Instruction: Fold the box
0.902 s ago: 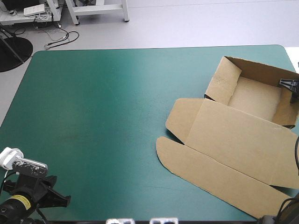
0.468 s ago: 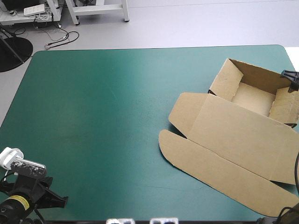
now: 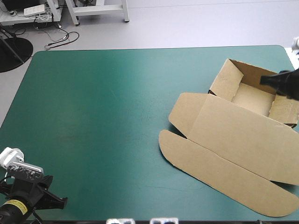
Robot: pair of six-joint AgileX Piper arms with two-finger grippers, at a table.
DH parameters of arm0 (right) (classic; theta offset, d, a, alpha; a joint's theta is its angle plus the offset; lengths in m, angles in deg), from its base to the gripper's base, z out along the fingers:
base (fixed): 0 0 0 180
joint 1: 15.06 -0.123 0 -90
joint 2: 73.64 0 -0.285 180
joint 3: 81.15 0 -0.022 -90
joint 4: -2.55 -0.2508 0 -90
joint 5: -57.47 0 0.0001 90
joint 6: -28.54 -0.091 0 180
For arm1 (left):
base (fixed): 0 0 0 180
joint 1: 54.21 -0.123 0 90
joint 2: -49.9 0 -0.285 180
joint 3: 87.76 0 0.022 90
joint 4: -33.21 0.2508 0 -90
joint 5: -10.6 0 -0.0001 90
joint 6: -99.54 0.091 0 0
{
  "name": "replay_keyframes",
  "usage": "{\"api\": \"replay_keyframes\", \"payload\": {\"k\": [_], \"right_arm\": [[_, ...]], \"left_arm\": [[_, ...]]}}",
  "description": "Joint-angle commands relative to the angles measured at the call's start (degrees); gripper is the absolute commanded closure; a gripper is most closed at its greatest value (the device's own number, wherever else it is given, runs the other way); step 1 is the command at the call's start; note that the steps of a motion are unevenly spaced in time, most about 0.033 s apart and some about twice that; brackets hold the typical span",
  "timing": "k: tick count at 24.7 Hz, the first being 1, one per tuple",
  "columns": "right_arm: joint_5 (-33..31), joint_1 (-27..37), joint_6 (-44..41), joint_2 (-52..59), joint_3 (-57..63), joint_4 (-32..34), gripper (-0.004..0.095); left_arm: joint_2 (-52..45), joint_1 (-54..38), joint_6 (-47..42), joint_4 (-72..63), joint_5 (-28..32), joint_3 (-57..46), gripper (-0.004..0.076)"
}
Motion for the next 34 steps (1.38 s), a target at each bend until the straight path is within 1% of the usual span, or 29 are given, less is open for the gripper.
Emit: {"api": "replay_keyframes", "payload": {"k": [1, 5, 6, 7, 9, 12, 13, 15, 18, 23, 25, 34], "right_arm": [[0.26, -4.33, 1.21, 6.99, 6.97, 1.69, 0.0699], [0.75, -6.29, 1.52, 15.28, 19.76, 2.93, 0.0699], [1.81, -6.29, 2.25, 17.47, 23.36, 3.08, 0.0699], [5.24, -6.29, 2.86, 21.60, 30.45, 3.08, 0.0699], [8.87, -6.29, 4.02, 27.73, 39.42, 3.08, 0.0702], [10.99, -6.29, 5.33, 35.25, 49.00, 2.75, 0.0724], [13.08, -6.29, 5.33, 38.49, 52.84, 2.47, 0.0732], [14.23, -6.29, 5.33, 43.10, 56.71, 2.49, 0.0747], [14.62, -6.29, 5.33, 47.87, 59.57, 2.58, 0.0748], [13.86, -6.29, 5.22, 52.93, 59.68, 2.41, 0.0748], [12.31, -6.29, 4.72, 53.19, 59.68, 1.75, 0.0748], [12.31, -6.29, 4.82, 53.19, 59.68, 1.54, 0.0748]], "left_arm": [[0.66, 0.05, -0.04, -0.04, 3.59, 0.16, 0.0734], [0.66, 0.05, -0.04, -0.40, 3.59, -1.96, 0.0734], [0.66, 0.05, -0.04, -0.70, 3.69, -2.22, 0.0734], [0.66, 0.05, 1.25, -1.44, 3.57, -2.33, 0.0734], [0.66, 0.05, 2.53, -1.76, 3.77, -2.33, 0.0734], [0.66, 0.05, 2.51, -1.76, 3.78, -2.33, 0.0734], [0.66, 0.05, 2.51, -1.76, 3.78, -2.33, 0.0734], [0.66, 0.05, 2.51, -1.76, 3.78, -2.33, 0.0734], [0.66, 0.05, 2.51, -1.76, 3.78, -2.33, 0.0734], [0.66, 0.05, 2.51, -1.76, 3.78, -2.33, 0.0734], [0.66, 0.05, 2.51, -1.76, 3.78, -2.33, 0.0734], [0.66, 0.05, 1.88, -1.51, 2.81, -2.33, 0.0734]]}}
